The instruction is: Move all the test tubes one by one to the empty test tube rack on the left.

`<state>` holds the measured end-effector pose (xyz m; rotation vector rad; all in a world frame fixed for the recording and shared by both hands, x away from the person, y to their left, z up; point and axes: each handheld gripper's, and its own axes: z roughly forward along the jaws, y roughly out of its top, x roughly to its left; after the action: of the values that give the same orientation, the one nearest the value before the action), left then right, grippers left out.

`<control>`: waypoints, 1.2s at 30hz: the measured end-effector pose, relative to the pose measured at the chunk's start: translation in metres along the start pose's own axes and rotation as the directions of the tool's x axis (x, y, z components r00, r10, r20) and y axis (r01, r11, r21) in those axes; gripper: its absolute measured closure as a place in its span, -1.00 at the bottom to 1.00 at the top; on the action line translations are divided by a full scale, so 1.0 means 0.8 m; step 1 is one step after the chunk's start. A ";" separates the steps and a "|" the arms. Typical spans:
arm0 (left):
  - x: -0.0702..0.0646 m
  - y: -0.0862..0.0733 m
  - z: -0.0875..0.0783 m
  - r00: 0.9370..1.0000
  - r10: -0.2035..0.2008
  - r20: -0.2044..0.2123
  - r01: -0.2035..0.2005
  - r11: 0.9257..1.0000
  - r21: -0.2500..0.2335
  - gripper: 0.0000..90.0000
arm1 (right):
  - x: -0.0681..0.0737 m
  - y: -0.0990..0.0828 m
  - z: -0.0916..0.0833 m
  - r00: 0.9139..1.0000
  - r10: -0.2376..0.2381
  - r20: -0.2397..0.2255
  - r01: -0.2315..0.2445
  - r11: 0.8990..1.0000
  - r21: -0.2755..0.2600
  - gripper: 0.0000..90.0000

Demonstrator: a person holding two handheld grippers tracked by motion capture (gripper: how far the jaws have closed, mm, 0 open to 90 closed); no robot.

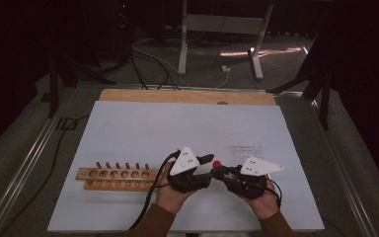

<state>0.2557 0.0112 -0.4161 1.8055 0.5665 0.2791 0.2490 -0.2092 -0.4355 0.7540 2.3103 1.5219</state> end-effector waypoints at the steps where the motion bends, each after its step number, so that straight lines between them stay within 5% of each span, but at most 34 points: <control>1: -0.001 0.000 0.002 1.000 0.000 -0.006 0.000 1.000 0.005 0.38 | 0.000 0.000 0.000 1.000 -0.001 -0.001 0.001 1.000 0.000 0.67; 9: -0.003 0.001 0.006 1.000 -0.001 -0.005 0.002 1.000 0.016 0.58 | -0.002 -0.002 -0.002 1.000 0.006 -0.013 -0.006 1.000 -0.007 0.60; 11: -0.002 0.002 0.005 1.000 -0.003 -0.010 0.003 1.000 0.016 0.58 | -0.002 -0.002 -0.003 1.000 0.002 -0.008 -0.002 1.000 -0.014 0.21; 14: -0.001 0.003 0.001 1.000 -0.001 -0.025 0.001 1.000 0.011 0.58 | -0.003 -0.002 -0.005 1.000 0.016 -0.013 -0.016 1.000 -0.017 -0.05; 16: 0.001 0.003 -0.003 0.999 -0.002 -0.037 0.002 1.000 0.009 0.58 | -0.001 -0.004 -0.008 0.999 0.020 0.043 -0.018 0.999 -0.030 -0.47; 24: 0.010 0.005 -0.024 0.997 -0.015 -0.074 0.014 1.000 -0.007 0.58 | -0.007 -0.005 -0.019 0.996 0.063 0.056 -0.060 0.997 -0.056 -0.97; 36: 0.025 0.002 -0.070 0.989 -0.028 -0.146 0.023 0.999 -0.037 0.58 | -0.011 -0.006 -0.033 0.994 0.082 0.073 -0.076 0.993 -0.085 -1.00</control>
<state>0.2474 0.0681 -0.3996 1.7522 0.6834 0.4047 0.2420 -0.2358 -0.4298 0.8763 2.1725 1.5818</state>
